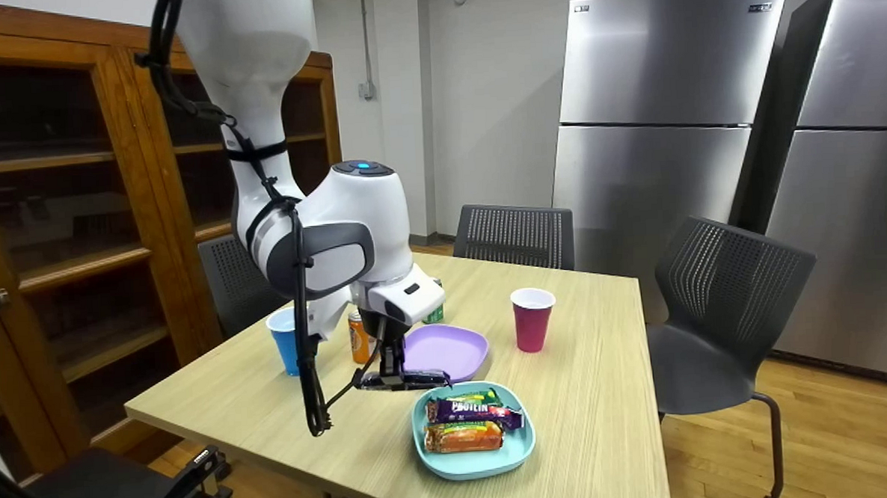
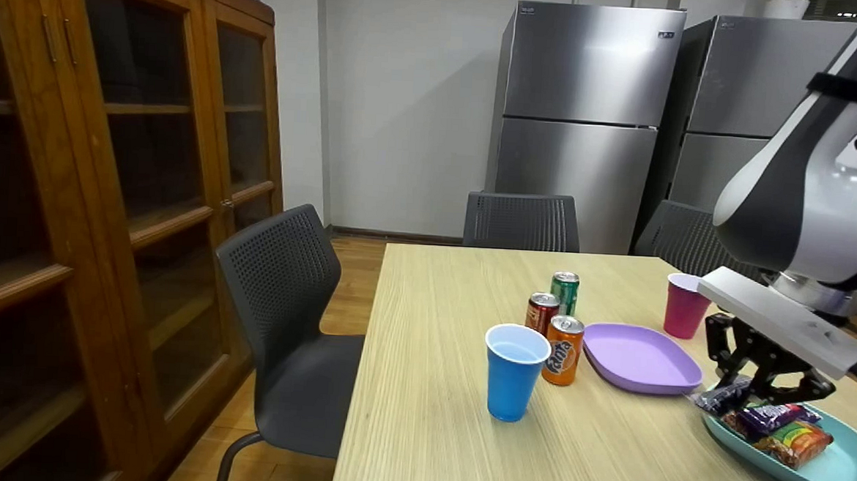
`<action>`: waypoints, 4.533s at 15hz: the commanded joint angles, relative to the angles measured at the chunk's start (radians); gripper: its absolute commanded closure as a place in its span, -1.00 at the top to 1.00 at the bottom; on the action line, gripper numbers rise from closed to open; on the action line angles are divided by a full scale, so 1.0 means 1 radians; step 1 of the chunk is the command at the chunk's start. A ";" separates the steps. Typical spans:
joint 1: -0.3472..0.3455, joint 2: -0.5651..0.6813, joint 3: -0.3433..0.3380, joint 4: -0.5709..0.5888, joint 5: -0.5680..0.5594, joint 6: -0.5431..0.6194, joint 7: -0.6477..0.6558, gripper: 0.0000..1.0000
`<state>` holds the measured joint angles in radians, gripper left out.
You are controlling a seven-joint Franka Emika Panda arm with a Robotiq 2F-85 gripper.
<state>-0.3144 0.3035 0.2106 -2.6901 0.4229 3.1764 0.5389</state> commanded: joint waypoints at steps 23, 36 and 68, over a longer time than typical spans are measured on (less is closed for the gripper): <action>0.168 0.223 -0.369 0.194 -0.071 -0.040 -0.072 -0.89; 0.199 0.121 -0.397 0.137 -0.083 -0.033 -0.106 1.00; 0.293 -0.090 -0.078 0.160 -0.124 -0.225 -0.420 1.00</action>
<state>-0.0199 0.2008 0.0947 -2.5591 0.2757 2.9799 0.1689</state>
